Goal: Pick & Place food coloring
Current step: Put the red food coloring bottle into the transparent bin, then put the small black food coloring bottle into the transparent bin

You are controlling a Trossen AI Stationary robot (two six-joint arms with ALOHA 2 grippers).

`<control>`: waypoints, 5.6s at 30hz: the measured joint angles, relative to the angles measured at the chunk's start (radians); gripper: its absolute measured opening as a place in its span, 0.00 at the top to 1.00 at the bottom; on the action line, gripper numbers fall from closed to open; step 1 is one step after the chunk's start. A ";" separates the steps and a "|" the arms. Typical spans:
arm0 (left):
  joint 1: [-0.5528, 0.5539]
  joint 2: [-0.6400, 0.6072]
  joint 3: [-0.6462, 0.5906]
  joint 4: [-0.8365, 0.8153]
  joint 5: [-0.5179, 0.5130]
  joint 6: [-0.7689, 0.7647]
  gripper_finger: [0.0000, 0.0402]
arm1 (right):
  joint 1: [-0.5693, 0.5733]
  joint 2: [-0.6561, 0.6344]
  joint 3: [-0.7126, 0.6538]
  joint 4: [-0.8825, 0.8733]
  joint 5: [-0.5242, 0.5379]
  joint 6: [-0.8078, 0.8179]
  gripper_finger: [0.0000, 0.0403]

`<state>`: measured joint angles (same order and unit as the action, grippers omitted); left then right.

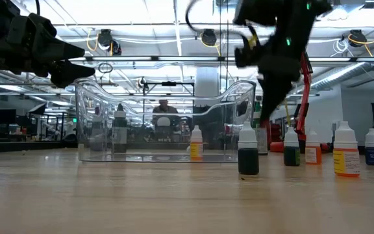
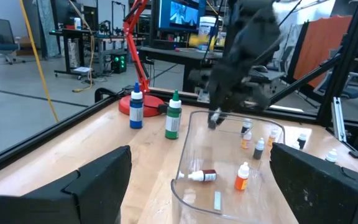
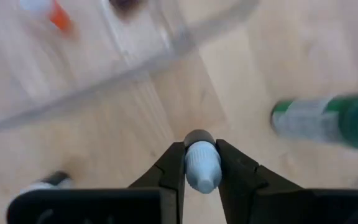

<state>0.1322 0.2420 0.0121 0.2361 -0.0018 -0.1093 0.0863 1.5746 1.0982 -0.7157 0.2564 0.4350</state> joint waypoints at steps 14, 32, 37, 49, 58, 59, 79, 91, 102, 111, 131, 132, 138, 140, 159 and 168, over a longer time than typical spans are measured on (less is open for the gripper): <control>0.000 0.000 0.000 0.000 0.000 0.000 0.06 | 0.055 0.097 0.581 -0.166 0.084 -0.221 0.87; 0.000 0.000 -0.001 0.001 0.000 0.000 0.06 | -0.011 0.645 1.115 -0.252 -0.157 -0.478 0.87; 0.000 0.000 -0.001 0.000 0.000 0.000 0.06 | -0.041 0.735 1.115 -0.296 -0.261 -0.459 0.87; 0.000 0.000 0.000 0.002 0.000 0.000 0.06 | -0.080 0.778 1.053 -0.305 -0.418 -0.416 0.87; 0.000 0.000 0.000 0.000 0.000 0.000 0.06 | -0.089 0.774 0.970 -0.281 -0.439 -0.406 0.87; 0.000 0.000 0.000 0.000 0.000 0.000 0.06 | -0.089 0.774 0.965 -0.279 -0.437 -0.409 0.87; 0.000 0.000 0.000 0.000 0.000 0.000 0.06 | -0.089 0.766 0.950 -0.246 -0.392 -0.368 0.56; 0.000 0.000 0.000 0.000 0.000 0.000 0.06 | -0.069 0.562 0.948 -0.347 -0.386 -0.210 0.59; 0.000 0.000 0.000 0.000 0.000 0.000 0.06 | 0.165 0.364 0.950 -0.849 -0.159 0.342 0.59; 0.000 0.000 0.000 0.001 0.000 0.000 0.06 | 0.334 0.221 0.691 -0.860 -0.140 0.692 0.59; 0.000 0.000 0.000 0.000 0.000 0.000 0.06 | 0.260 -0.163 -0.147 -0.292 -0.240 0.813 0.59; 0.000 0.000 0.000 0.000 0.000 0.000 0.06 | 0.256 -0.163 -0.166 -0.271 -0.252 0.812 0.59; 0.000 0.000 0.000 0.000 0.000 0.000 0.06 | 0.253 -0.163 -0.232 -0.183 -0.280 0.797 0.59; 0.000 0.000 0.000 0.000 0.000 0.000 0.06 | 0.253 -0.163 -0.235 -0.169 -0.282 0.797 0.59; 0.000 0.000 0.000 0.000 0.000 0.000 0.06 | 0.234 -0.162 -0.290 -0.121 -0.260 0.765 0.59; 0.000 0.000 0.000 0.000 0.000 0.000 0.06 | 0.233 -0.162 -0.295 -0.095 -0.284 0.765 0.59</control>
<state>0.1322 0.2420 0.0124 0.2363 -0.0017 -0.1093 0.3195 1.4124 0.8036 -0.8112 -0.0278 1.1996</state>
